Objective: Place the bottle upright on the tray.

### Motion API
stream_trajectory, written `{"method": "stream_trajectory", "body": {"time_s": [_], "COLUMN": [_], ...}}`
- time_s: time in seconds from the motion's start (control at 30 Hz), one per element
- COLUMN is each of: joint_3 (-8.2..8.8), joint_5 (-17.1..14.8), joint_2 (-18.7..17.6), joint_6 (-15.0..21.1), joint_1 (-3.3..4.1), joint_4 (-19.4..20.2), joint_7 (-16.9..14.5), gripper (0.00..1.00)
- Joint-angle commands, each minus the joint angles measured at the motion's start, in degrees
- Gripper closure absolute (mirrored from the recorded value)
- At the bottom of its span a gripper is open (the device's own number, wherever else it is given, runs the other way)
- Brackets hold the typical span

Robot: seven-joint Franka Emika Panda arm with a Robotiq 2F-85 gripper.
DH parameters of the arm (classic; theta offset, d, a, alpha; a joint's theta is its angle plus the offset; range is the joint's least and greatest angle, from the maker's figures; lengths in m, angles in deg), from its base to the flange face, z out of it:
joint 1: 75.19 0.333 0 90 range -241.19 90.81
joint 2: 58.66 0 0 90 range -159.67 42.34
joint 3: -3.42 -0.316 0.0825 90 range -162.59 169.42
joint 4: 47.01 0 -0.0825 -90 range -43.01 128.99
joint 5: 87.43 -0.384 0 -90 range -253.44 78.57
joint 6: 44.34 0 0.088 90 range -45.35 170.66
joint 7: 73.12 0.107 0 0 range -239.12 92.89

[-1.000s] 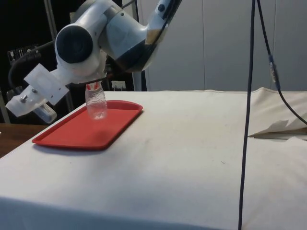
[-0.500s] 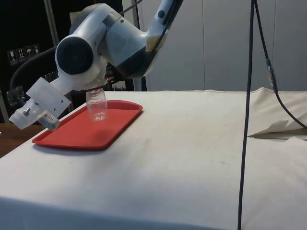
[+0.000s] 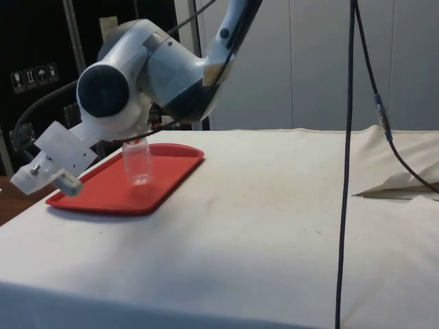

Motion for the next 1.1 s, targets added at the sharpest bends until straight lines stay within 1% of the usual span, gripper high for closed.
{"method": "stream_trajectory", "body": {"time_s": [0.0, 0.17, 0.2, 0.23, 0.27, 0.43, 0.5, 0.53, 0.77, 1.07], "joint_3": [-0.23, -0.29, -0.23, 0.00, -0.23, -0.11, 0.00, -0.06, 0.00, 0.00], "joint_5": [-0.6, -1.4, -1.5, -1.0, -1.6, -1.4, -1.1, -1.3, -1.1, -1.1], "joint_2": [-0.4, -1.6, -1.7, -1.5, -2.0, -2.0, -1.9, -2.0, -1.9, -2.1], "joint_6": [0.7, 1.7, 1.8, 1.0, 1.9, 1.6, 1.3, 1.5, 0.9, 0.9], "joint_1": [-0.34, -0.63, -0.63, -0.23, -0.63, -0.52, -0.34, -0.46, -0.29, -0.34], "joint_4": [-0.5, -1.5, -1.6, -1.4, -1.8, -1.8, -1.6, -1.7, -1.6, -1.8], "joint_7": [-0.1, -0.2, -0.2, 0.0, -0.2, -0.2, -0.1, -0.1, -0.2, -0.2], "gripper": [0.66, 0.66, 0.66, 0.66, 0.66, 0.66, 0.66, 0.66, 0.66, 0.66]}}
